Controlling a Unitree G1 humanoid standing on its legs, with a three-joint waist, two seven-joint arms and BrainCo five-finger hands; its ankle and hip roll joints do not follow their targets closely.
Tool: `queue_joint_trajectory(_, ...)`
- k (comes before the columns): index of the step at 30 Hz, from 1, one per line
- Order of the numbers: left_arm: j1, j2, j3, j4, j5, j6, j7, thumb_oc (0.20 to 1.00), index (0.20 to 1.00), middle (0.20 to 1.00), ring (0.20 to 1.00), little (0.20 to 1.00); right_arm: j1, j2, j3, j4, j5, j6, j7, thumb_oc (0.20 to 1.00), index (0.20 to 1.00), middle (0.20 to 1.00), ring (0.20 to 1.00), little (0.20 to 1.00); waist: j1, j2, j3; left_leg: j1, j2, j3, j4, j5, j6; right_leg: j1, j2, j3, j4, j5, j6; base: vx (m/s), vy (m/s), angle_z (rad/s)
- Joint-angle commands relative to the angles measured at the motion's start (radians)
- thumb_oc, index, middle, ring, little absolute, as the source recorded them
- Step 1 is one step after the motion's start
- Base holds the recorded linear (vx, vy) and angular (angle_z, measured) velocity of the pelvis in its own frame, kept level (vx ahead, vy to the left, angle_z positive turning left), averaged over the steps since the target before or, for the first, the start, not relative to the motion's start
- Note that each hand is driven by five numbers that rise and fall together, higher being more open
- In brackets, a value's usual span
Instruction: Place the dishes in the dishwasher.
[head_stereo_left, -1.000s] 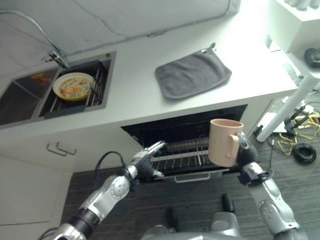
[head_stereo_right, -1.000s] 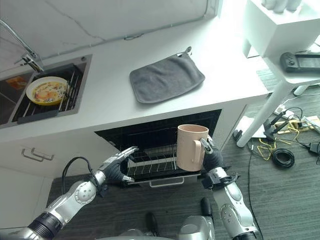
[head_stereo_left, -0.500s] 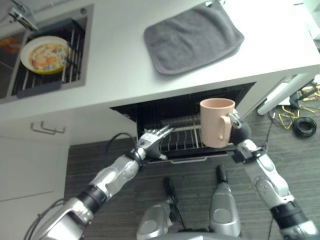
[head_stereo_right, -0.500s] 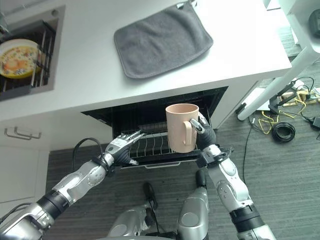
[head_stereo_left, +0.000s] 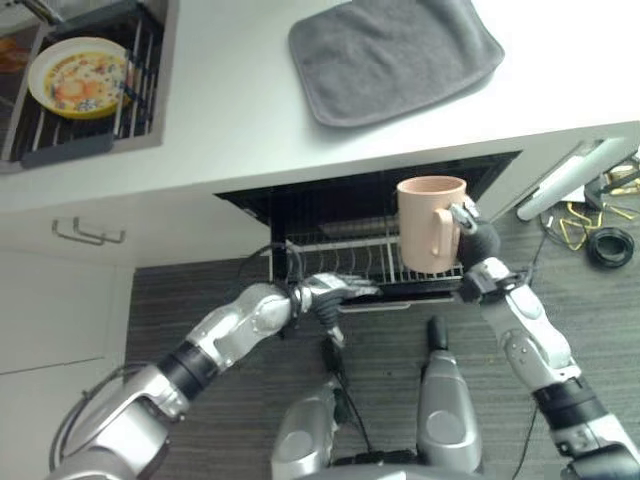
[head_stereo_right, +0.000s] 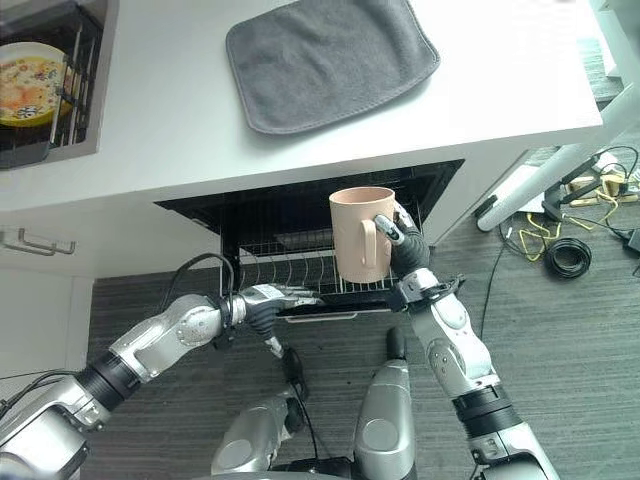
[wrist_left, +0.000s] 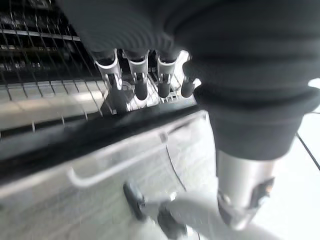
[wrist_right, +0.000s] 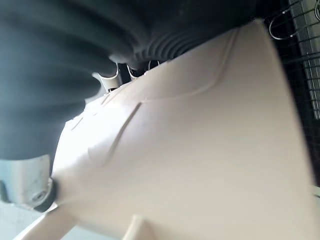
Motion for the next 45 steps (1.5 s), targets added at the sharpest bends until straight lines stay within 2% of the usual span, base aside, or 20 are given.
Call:
queue_joint_trajectory(1, 0.026, 0.037, -0.009, -0.055, -0.055, -0.048, -0.058, 1.0, 1.0, 1.0, 1.0, 1.0, -0.043, 0.006, -0.041, -0.026, -0.029, -0.002, -0.036, 0.2, 0.2, 0.2, 0.2, 0.2, 0.013, -0.033, -0.047, -0.021, 0.026, 0.007, 0.157, -0.11, 0.008, 0.009, 0.026, -0.037, 0.062, -0.071, -0.052, -0.03, -0.042, 0.03)
queue_joint_trajectory(7, -0.019, 0.07, -0.024, -0.074, -0.073, -0.045, -0.089, 1.0, 1.0, 1.0, 1.0, 1.0, -0.163, -0.009, -0.049, 0.122, -0.093, 0.071, -0.141, 0.2, 0.2, 0.2, 0.2, 0.2, 0.048, -0.047, -0.041, -0.023, 0.029, -0.007, 0.162, -0.113, 0.011, 0.031, 0.034, -0.047, 0.044, -0.062, -0.058, -0.03, -0.062, 0.03)
queue_joint_trajectory(15, -0.102, 0.114, -0.051, -0.084, -0.104, -0.06, -0.11, 1.0, 1.0, 1.0, 1.0, 1.0, -0.367, -0.073, -0.066, 0.355, -0.142, 0.169, -0.185, 0.2, 0.2, 0.2, 0.2, 0.2, 0.1, -0.06, -0.029, -0.039, 0.04, -0.023, 0.18, -0.112, 0.01, 0.043, 0.039, -0.074, 0.041, -0.056, -0.059, -0.01, -0.069, 0.14)
queue_joint_trajectory(26, -0.22, 0.139, -0.102, -0.094, -0.134, -0.06, -0.086, 1.0, 1.0, 1.0, 1.0, 1.0, -0.563, -0.095, -0.059, 0.629, -0.192, 0.18, -0.268, 0.2, 0.2, 0.2, 0.2, 0.2, 0.13, -0.048, 0.01, -0.091, 0.04, -0.026, 0.191, -0.103, 0.01, -0.003, 0.038, -0.089, 0.056, -0.053, -0.063, -0.04, -0.012, 0.03)
queue_joint_trajectory(40, -0.326, 0.125, -0.142, -0.078, -0.143, -0.064, -0.06, 1.0, 1.0, 1.0, 1.0, 1.0, -0.658, -0.044, 0.019, 0.836, -0.317, 0.168, -0.286, 0.2, 0.2, 0.2, 0.2, 0.2, 0.138, -0.008, 0.01, -0.178, 0.023, -0.029, 0.196, -0.096, 0.011, -0.106, 0.022, -0.085, 0.083, -0.05, -0.068, -0.04, 0.019, 0.0)
queue_joint_trajectory(45, -0.343, 0.094, -0.153, -0.064, -0.129, -0.071, -0.043, 1.0, 1.0, 1.0, 1.0, 1.0, -0.695, 0.012, 0.073, 0.88, -0.322, 0.17, -0.299, 0.2, 0.2, 0.2, 0.2, 0.2, 0.141, 0.013, 0.01, -0.192, 0.014, -0.026, 0.197, -0.095, 0.013, -0.134, 0.017, -0.079, 0.101, -0.054, -0.073, -0.01, 0.046, -0.06)
